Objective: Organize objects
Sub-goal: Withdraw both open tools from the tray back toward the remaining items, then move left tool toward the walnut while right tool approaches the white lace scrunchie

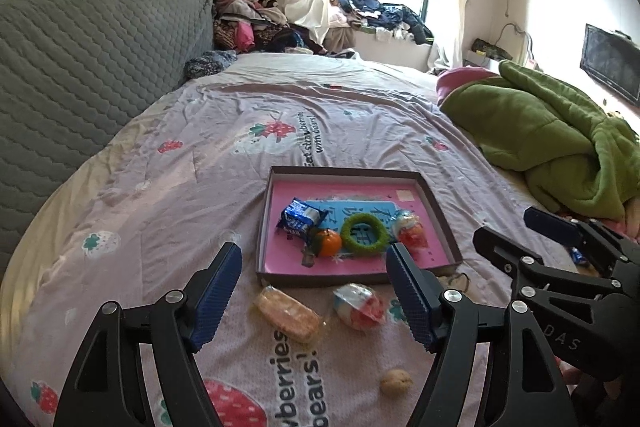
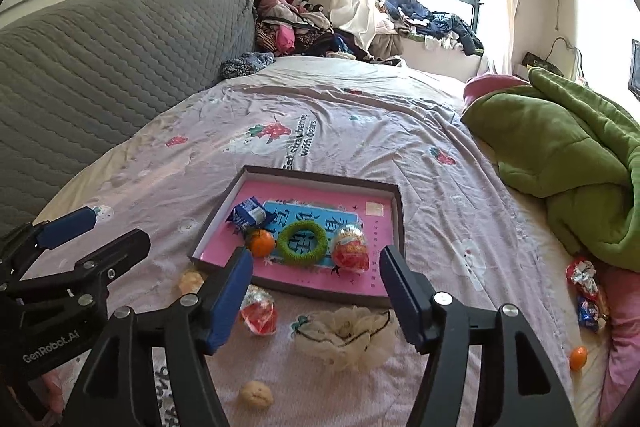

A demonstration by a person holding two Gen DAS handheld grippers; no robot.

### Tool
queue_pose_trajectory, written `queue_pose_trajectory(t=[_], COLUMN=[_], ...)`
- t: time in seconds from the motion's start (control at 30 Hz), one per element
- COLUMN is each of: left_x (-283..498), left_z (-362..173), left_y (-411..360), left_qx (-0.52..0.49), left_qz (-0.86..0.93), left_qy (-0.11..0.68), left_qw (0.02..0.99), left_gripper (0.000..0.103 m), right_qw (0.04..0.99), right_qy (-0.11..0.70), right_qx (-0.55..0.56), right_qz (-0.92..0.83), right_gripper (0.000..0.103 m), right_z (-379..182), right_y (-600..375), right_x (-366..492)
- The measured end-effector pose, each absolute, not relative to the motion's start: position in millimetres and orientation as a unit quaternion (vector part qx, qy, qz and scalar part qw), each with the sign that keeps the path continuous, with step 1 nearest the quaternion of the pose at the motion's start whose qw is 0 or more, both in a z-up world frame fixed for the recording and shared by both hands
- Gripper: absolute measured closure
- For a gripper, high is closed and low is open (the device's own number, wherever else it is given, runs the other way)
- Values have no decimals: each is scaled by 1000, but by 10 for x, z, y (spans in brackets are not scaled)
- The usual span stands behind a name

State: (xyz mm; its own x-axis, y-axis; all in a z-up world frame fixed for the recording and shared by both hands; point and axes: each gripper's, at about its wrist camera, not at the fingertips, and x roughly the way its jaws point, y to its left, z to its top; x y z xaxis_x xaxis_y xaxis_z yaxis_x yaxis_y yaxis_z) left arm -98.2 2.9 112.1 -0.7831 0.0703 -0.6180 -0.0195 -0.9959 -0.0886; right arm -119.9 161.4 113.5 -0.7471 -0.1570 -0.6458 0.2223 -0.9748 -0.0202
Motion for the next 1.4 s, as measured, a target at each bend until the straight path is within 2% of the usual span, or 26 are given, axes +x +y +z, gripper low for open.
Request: queue_pose_trajectory(t=[0.4,0.57,1.4], left_x=[-784,-733,-454], left_z=[1215,1233,1193], left_y=[-25,-30,143], left_qx=[-328,-329,-340], left_qz=[944,943,940], left_qy=[-39,-39,-10], left_qw=[17,16,20], left_gripper=[27,27,27], right_qw=[98,96,90], right_qy=[51,60,58], right_qx=[338,329,329], right_qz=[-935,-938,-938], right_gripper=[37,33,33], right_z=[1225,1314,1310], right_y=[1668,1684,1827], right_x=[-919,-835,-562])
